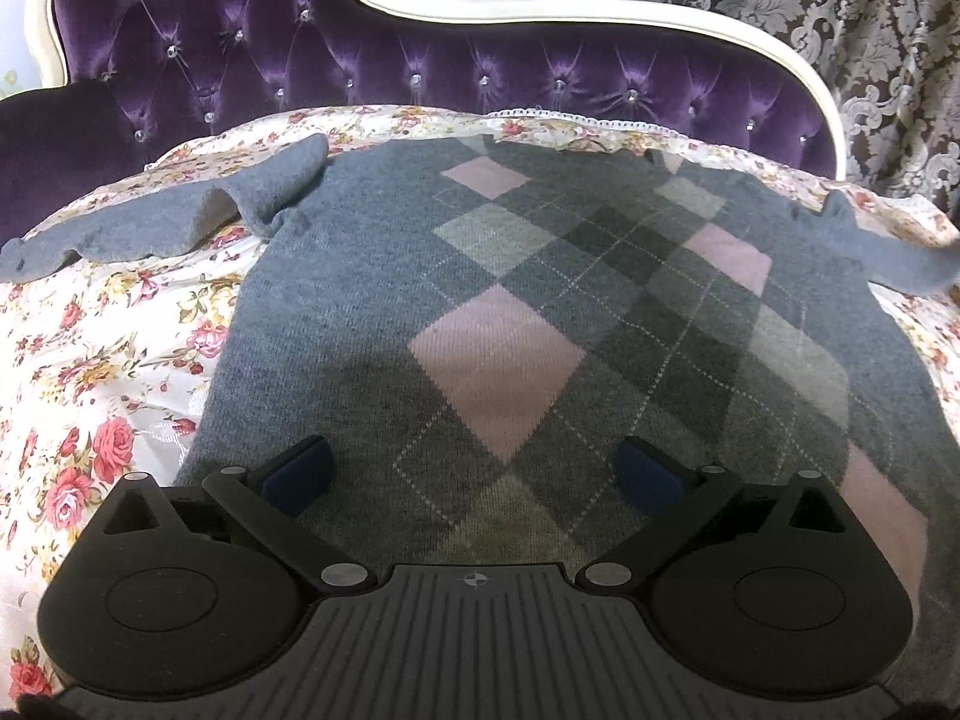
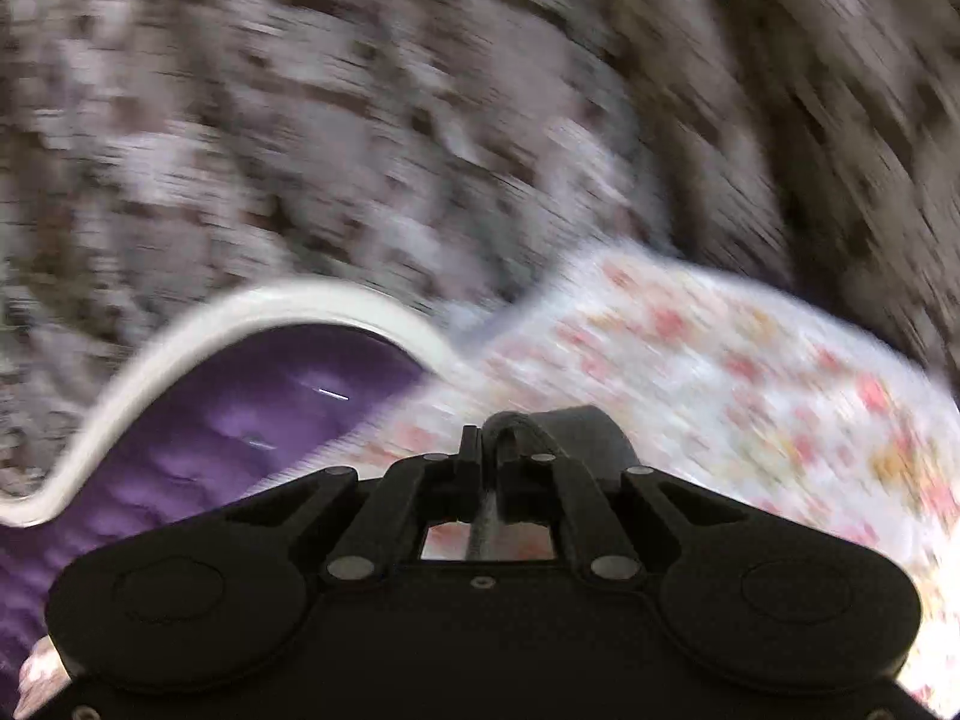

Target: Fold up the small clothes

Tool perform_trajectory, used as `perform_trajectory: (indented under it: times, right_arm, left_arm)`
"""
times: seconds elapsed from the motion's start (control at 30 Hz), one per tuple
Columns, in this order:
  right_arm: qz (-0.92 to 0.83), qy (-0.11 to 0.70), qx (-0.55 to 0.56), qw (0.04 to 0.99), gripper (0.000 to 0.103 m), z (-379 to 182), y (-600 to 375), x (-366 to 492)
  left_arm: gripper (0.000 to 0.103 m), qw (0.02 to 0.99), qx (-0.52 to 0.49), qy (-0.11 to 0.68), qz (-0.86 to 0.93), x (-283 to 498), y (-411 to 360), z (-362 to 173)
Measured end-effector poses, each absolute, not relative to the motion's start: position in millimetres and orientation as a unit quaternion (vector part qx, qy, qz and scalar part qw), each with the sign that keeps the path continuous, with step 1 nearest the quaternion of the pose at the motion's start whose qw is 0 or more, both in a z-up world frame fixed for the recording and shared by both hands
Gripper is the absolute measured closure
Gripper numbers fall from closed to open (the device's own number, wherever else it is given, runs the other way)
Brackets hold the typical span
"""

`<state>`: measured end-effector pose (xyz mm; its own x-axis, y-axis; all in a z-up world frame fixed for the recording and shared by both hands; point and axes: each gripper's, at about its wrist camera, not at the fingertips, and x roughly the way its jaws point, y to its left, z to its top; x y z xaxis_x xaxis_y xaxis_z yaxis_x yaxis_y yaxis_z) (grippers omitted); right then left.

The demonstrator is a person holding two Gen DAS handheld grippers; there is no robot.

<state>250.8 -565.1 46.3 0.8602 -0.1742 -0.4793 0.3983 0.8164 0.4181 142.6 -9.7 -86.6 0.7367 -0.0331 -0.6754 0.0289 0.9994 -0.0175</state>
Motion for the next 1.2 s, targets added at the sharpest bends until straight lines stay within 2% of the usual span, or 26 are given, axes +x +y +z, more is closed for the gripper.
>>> perform_trajectory:
  times: [0.2,0.37,0.53,0.8,0.83,0.9,0.93,1.0,1.03,1.2]
  right_arm:
    - [-0.031,0.197,0.165,0.966,0.091,132,-448,276]
    - [0.088,0.207,0.118,0.967,0.091,151,-323,305]
    - [0.188,0.246,0.077,0.948,0.091,121,-194,333]
    - [0.277,0.332,-0.003,0.902,0.09,17,-48,340]
    - [0.283,0.34,-0.008,0.897,0.086,6,-41,337]
    - [0.303,0.35,-0.01,0.887,0.084,-13,-34,332]
    - [0.308,0.352,-0.006,0.884,0.068,-18,-33,328]
    - [0.308,0.35,0.003,0.885,0.048,-21,-43,320]
    - [0.305,0.345,0.008,0.888,0.046,-22,-48,316]
    - [0.257,0.333,0.017,0.907,0.046,-15,-105,309]
  left_arm:
    - [0.0,0.933,-0.007,0.359,-0.018,141,-9,-87]
    - [0.0,0.934,-0.011,0.356,-0.019,140,-7,-87]
    - [0.0,0.935,-0.016,0.354,-0.022,139,-6,-87]
    - [0.0,0.935,-0.019,0.353,-0.022,139,-6,-87]
    - [0.0,0.935,-0.019,0.353,-0.021,138,-7,-87]
    - [0.0,0.935,-0.017,0.354,-0.021,139,-7,-87]
    - [0.0,0.935,-0.017,0.354,-0.023,138,-7,-86]
    - [0.0,0.935,-0.019,0.353,-0.03,138,-5,-86]
    - [0.001,0.935,-0.02,0.354,-0.033,138,-5,-86]
    - [0.002,0.93,-0.029,0.362,-0.049,141,2,-77]
